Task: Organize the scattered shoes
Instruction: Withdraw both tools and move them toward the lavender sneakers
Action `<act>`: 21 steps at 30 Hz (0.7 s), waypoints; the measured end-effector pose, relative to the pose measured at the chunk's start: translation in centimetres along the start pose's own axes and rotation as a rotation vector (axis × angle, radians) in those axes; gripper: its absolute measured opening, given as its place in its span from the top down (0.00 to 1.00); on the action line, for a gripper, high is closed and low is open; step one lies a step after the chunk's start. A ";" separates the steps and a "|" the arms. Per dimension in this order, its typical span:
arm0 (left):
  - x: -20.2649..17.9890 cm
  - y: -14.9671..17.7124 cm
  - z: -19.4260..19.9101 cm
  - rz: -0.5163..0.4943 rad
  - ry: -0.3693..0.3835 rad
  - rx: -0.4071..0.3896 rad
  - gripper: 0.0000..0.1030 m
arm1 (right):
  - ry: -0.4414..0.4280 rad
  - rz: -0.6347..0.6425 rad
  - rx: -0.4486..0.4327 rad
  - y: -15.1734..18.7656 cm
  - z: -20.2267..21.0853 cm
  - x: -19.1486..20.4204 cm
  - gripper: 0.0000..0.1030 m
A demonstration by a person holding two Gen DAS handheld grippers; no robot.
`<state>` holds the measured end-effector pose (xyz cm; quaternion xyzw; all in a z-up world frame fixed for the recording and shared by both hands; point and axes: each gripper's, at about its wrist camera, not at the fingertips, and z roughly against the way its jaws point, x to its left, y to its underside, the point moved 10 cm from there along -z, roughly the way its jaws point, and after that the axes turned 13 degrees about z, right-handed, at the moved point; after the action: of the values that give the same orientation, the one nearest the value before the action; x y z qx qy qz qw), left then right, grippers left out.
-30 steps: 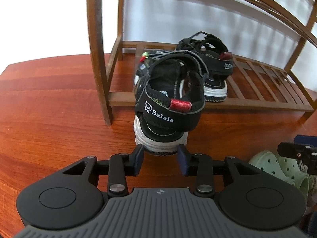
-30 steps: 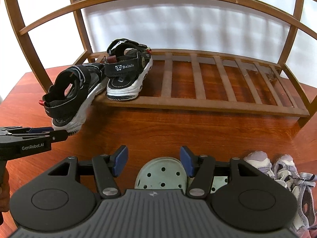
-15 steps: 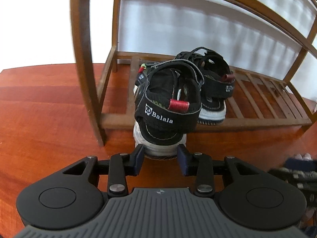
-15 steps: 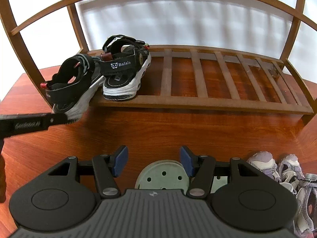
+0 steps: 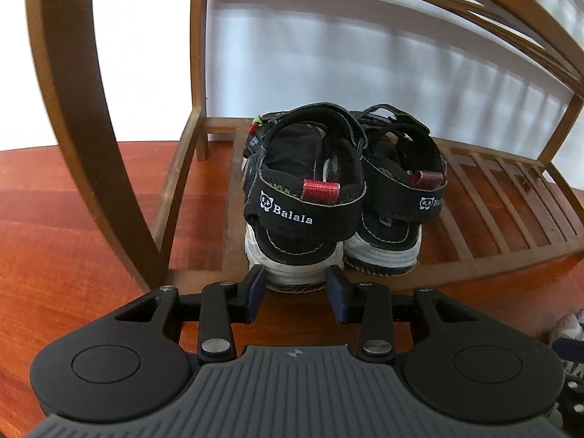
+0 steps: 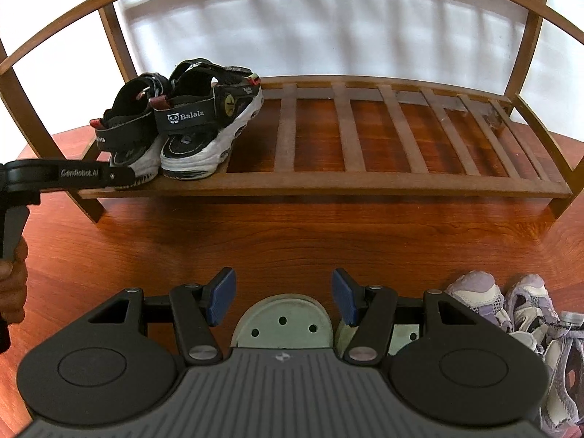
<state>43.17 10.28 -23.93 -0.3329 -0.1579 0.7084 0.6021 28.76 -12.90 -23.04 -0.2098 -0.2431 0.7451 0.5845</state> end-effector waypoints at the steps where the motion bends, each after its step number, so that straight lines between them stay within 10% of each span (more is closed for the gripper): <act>1: 0.0 0.0 0.0 -0.003 -0.002 -0.001 0.60 | 0.002 -0.001 0.001 0.0 0.0 0.0 0.38; 21: -0.4 3.1 6.8 -0.036 0.050 -0.004 0.46 | 0.060 -0.018 -0.052 2.1 5.7 -0.8 0.34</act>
<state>36.39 10.42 -20.84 -0.3489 -0.1502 0.6886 0.6177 23.92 -14.72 -19.77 -0.2452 -0.2467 0.7265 0.5926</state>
